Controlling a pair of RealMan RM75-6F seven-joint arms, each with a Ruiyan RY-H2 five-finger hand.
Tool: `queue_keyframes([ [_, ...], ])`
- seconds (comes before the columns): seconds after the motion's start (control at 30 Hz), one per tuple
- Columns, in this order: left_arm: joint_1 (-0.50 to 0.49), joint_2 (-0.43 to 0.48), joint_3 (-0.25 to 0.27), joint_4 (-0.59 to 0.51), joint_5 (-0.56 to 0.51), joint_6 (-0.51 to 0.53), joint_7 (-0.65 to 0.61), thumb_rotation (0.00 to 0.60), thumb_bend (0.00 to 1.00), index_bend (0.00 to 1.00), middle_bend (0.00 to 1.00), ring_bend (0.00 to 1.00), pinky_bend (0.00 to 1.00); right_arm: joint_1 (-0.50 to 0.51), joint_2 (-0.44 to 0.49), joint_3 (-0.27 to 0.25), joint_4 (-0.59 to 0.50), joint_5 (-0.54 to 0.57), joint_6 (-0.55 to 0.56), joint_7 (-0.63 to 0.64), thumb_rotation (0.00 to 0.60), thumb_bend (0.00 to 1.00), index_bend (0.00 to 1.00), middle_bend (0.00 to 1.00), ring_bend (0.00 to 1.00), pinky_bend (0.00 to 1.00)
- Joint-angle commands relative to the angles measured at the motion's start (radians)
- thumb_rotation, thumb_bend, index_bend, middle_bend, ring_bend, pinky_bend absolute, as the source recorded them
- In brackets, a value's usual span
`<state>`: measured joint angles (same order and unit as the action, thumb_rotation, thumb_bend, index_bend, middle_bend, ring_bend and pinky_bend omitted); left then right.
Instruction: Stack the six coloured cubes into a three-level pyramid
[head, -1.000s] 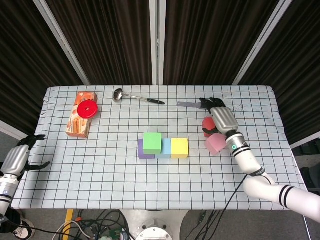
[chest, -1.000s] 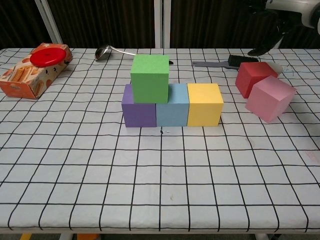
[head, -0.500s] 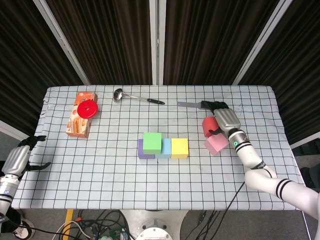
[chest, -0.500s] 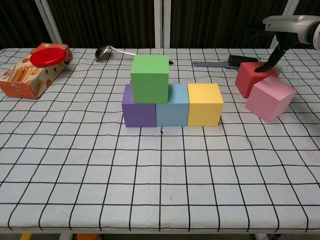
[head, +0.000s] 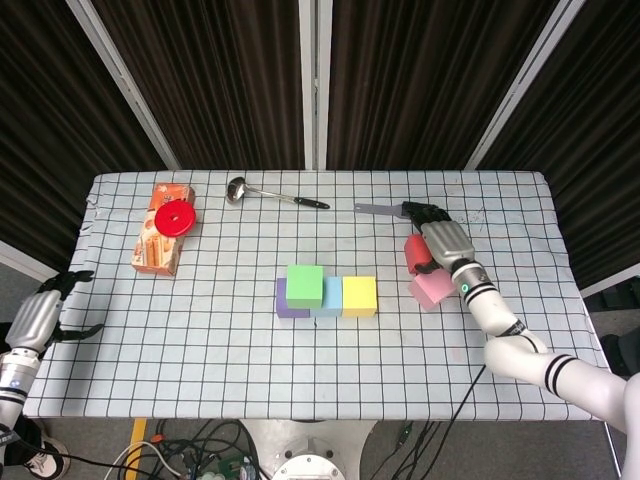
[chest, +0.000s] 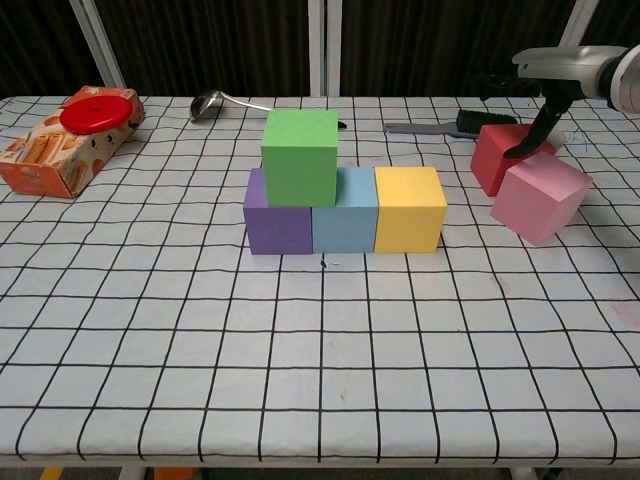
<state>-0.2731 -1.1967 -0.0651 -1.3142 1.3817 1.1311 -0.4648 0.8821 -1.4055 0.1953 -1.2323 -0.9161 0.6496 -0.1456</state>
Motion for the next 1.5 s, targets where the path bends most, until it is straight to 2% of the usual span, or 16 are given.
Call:
queue_keyframes([
  [0.03,0.000,0.000,0.000,0.001,0.000,0.001,-0.002,0.600,0.13,0.17,0.20,0.09,0.11,0.002,-0.004,-0.004,0.007,0.005,-0.002,-0.006,0.600,0.12,0.00,0.11,0.00,0.00],
  [0.4,-0.003,-0.003,0.002,0.006,0.002,-0.007,-0.002,0.600,0.13,0.17,0.20,0.09,0.11,0.008,-0.009,-0.016,0.032,0.035,-0.021,-0.023,0.600,0.15,0.00,0.16,0.00,0.00],
  [0.63,-0.005,-0.004,0.004,0.006,0.001,-0.011,0.002,0.600,0.13,0.17,0.20,0.09,0.11,0.012,-0.017,-0.021,0.049,0.046,-0.032,-0.025,0.600,0.16,0.00,0.28,0.00,0.00],
  [0.9,-0.005,-0.001,0.004,0.002,0.002,-0.008,0.002,0.600,0.13,0.17,0.20,0.09,0.11,0.000,-0.009,0.000,0.027,0.019,0.023,-0.009,0.600,0.21,0.00,0.42,0.00,0.00],
  [1.07,-0.005,0.001,0.002,-0.004,0.003,-0.004,0.003,0.600,0.13,0.17,0.20,0.09,0.11,-0.011,0.033,0.031,-0.047,-0.015,0.073,0.016,0.600,0.22,0.00,0.45,0.00,0.00],
  [1.33,-0.006,0.006,-0.003,-0.017,-0.001,0.000,0.010,0.600,0.13,0.17,0.20,0.09,0.11,-0.043,0.147,0.083,-0.244,-0.072,0.163,0.057,0.600,0.22,0.00,0.45,0.00,0.00],
  [1.5,-0.010,0.009,-0.008,-0.029,-0.004,0.001,0.018,0.600,0.13,0.17,0.20,0.09,0.11,-0.096,0.226,0.121,-0.374,-0.095,0.194,0.174,0.600,0.22,0.00,0.45,0.00,0.00],
])
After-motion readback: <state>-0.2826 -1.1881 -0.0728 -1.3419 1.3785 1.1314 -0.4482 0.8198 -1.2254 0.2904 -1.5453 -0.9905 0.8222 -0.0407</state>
